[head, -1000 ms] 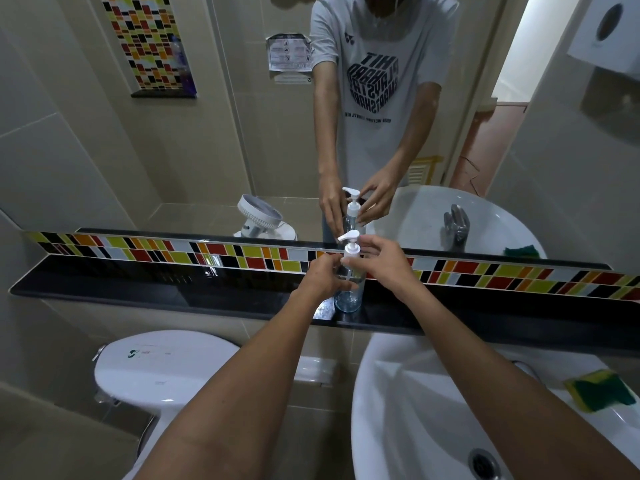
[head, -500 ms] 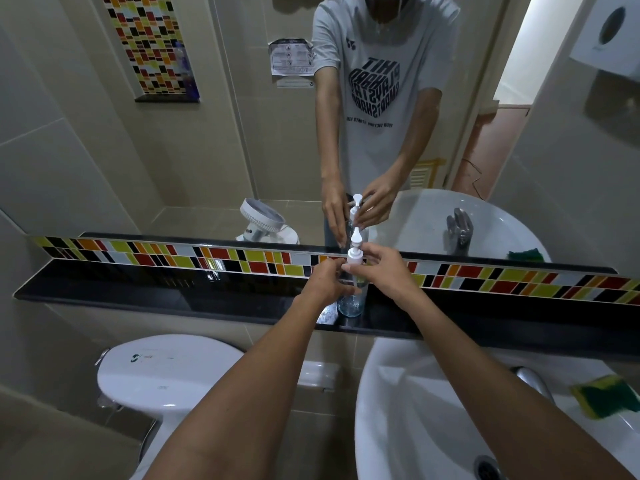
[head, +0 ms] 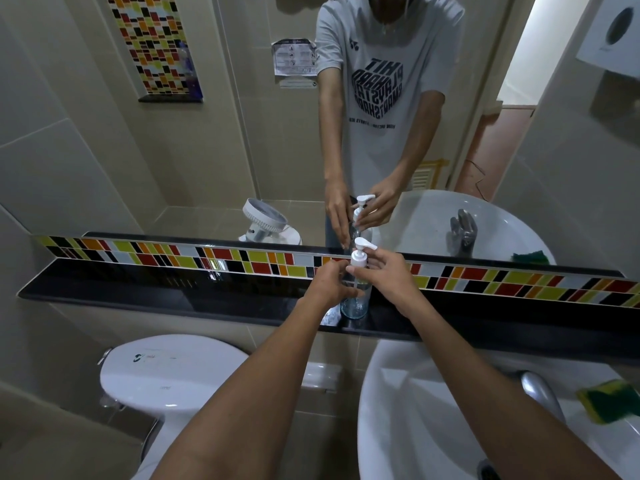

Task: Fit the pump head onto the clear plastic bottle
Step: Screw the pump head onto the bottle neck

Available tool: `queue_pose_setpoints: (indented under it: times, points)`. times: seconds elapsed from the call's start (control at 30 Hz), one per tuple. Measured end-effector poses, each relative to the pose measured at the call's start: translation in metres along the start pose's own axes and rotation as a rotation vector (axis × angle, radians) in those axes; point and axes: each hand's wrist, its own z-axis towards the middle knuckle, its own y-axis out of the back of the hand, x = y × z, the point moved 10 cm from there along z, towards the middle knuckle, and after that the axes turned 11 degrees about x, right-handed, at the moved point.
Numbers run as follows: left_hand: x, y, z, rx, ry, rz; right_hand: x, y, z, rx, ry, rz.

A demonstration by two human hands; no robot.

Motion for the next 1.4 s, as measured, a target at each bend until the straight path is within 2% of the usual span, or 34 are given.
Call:
queue_pose_setpoints:
  times: [0.17,0.23,0.33,0.4,0.6,0.8,0.97,1.23,1.3,1.4]
  points:
    - [-0.002,0.000,-0.001,-0.013,-0.003,0.020,-0.005,0.021,-0.006,-0.149,-0.002,-0.008]
    - [-0.002,0.001,0.000,-0.016,0.006,0.010,-0.001,0.023,-0.004,-0.138,0.000,-0.018]
    - [-0.001,0.002,-0.002,-0.018,0.004,0.000,0.004,0.006,0.004,-0.010,-0.007,-0.057]
    - [0.000,0.002,-0.002,-0.028,0.000,-0.011,0.003,-0.001,0.004,0.015,-0.004,-0.094]
    - [-0.005,0.000,-0.004,-0.045,0.011,0.027,-0.003,0.006,-0.006,-0.100,0.022,-0.091]
    - [-0.007,0.001,-0.004,-0.077,-0.001,0.091,0.010,0.010,0.001,-0.091,0.026,-0.198]
    - [-0.009,0.002,-0.007,-0.136,-0.011,0.137,0.012,0.012,-0.001,-0.179,0.046,-0.267]
    - [-0.005,0.001,-0.008,-0.171,0.015,0.111,0.008,0.010,-0.005,-0.290,0.089,-0.274]
    - [-0.004,0.001,-0.008,-0.167,0.014,0.100,0.008,0.010,-0.005,-0.263,0.074,-0.255]
    - [-0.003,0.000,-0.007,-0.158,0.015,0.074,0.004,0.014,-0.003,-0.121,0.003,-0.130]
